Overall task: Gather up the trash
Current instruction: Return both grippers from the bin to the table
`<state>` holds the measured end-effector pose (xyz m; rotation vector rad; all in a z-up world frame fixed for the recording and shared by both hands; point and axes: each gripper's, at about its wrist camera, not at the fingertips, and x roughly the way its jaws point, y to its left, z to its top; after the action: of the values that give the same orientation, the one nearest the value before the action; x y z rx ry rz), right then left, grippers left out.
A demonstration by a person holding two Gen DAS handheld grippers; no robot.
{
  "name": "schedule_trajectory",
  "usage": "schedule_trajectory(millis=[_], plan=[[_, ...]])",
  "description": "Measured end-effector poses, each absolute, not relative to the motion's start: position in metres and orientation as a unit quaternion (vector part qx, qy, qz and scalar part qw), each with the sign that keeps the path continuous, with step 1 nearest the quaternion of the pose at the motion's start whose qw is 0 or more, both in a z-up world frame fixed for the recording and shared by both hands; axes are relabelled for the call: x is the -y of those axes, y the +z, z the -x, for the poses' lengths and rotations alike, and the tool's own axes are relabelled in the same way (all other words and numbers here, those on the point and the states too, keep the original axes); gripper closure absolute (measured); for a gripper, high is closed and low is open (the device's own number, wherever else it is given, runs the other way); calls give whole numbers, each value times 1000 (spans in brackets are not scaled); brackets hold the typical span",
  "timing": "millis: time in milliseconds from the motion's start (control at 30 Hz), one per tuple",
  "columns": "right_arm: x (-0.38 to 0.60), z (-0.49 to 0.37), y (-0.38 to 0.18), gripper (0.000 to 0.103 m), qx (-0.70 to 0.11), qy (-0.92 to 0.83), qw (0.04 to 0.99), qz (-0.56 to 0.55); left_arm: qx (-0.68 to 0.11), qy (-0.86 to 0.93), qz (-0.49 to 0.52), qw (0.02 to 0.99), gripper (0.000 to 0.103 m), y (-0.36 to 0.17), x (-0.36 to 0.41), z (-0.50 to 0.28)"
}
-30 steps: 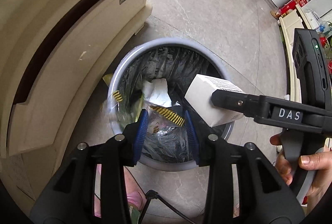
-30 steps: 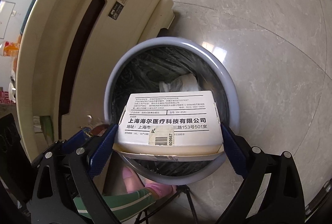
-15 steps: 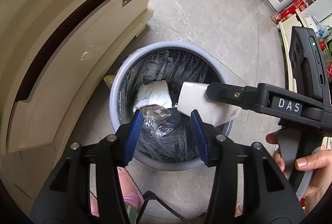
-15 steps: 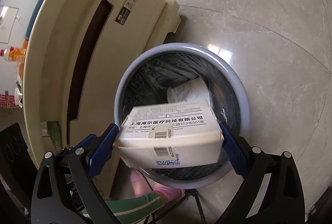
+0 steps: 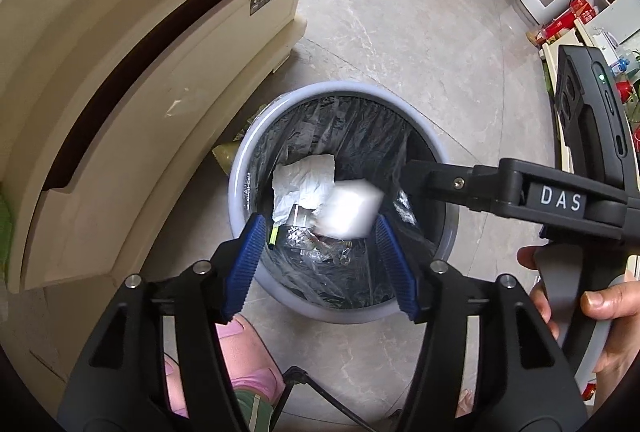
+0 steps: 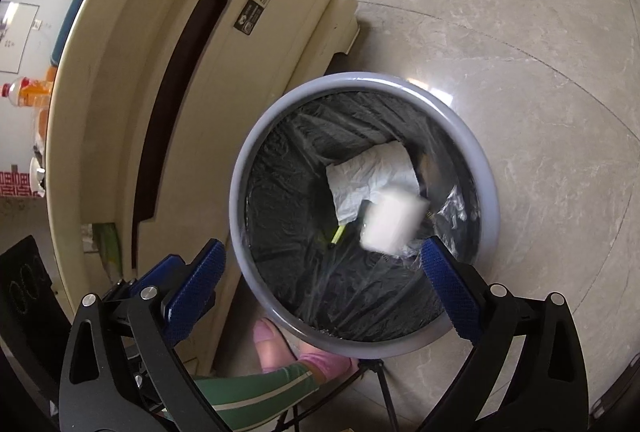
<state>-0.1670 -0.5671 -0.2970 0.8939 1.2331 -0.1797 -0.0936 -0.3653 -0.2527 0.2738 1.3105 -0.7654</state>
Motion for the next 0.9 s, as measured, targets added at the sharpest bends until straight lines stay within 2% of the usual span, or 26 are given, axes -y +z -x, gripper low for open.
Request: schedule_trajectory(millis=[433, 800, 900], plan=[[565, 165, -276, 6, -548, -87, 733, -395, -583, -342, -117, 728, 47, -238, 356, 89], [554, 150, -196, 6, -510, -72, 783, -348, -533, -330, -95, 773, 47, -163, 325, 71], [540, 137, -163, 6, -494, -48, 801, -335, -514, -320, -83, 792, 40, -132, 300, 59]])
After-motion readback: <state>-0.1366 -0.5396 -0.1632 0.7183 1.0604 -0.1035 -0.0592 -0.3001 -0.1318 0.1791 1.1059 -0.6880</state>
